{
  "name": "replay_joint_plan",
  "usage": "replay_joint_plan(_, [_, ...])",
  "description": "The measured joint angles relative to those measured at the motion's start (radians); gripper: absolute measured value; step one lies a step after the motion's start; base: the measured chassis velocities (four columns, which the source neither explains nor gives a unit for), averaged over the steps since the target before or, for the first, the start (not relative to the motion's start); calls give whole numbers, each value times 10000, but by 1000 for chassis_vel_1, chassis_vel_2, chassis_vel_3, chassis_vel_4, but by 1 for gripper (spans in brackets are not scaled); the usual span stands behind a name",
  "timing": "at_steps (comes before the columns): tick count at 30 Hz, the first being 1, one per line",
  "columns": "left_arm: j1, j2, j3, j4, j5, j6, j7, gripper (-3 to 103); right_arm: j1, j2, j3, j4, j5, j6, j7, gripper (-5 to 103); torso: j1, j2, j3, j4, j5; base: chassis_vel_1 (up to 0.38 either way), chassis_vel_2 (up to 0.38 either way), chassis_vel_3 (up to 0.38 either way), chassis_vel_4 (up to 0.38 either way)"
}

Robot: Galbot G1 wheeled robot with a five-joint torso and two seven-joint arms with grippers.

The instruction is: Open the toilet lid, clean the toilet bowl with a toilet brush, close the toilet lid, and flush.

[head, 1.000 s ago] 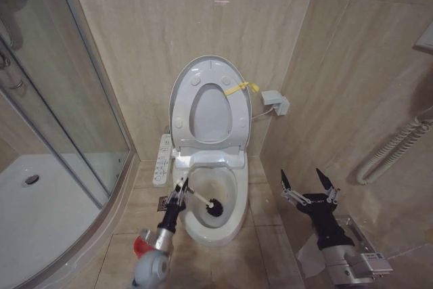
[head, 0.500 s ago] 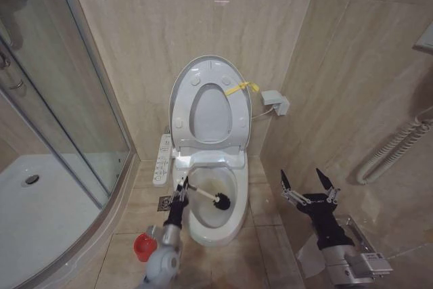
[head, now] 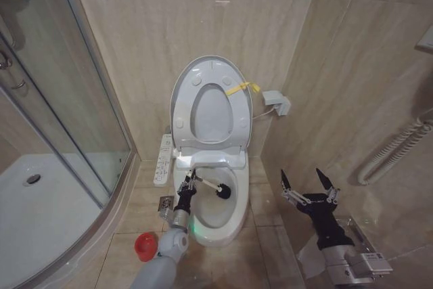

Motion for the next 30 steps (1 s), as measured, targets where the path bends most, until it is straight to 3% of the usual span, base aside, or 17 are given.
replay_joint_plan(6, [-55, -91, 40, -425, -91, 4, -34, 24, 0, 0, 0, 1, 0, 0, 0, 100, 1, -1, 1, -11, -7, 0, 0, 0, 0])
replay_joint_plan(13, [-143, -210, -11, -64, -50, -19, 40, 24, 0, 0, 0, 0, 0, 0, 0, 100, 1, -1, 1, -1, -5, 0, 0, 0, 0])
replay_joint_plan(18, [-108, -388, -70, 334, 755, -276, 226, 23, 0, 0, 0, 1, 0, 0, 0, 100, 0, -1, 1, -4, -6, 0, 0, 0, 0])
replay_joint_plan(24, [198, -305, -84, -413, 1139, -368, 254, 21, 0, 0, 0, 0, 0, 0, 0, 100, 2, -2, 2, -9, -6, 0, 0, 0, 0])
replay_joint_plan(30, [422, -209, -116, -663, 993, -379, 563, 21, 0, 0, 0, 0, 0, 0, 0, 100, 1, -2, 1, -5, -6, 0, 0, 0, 0])
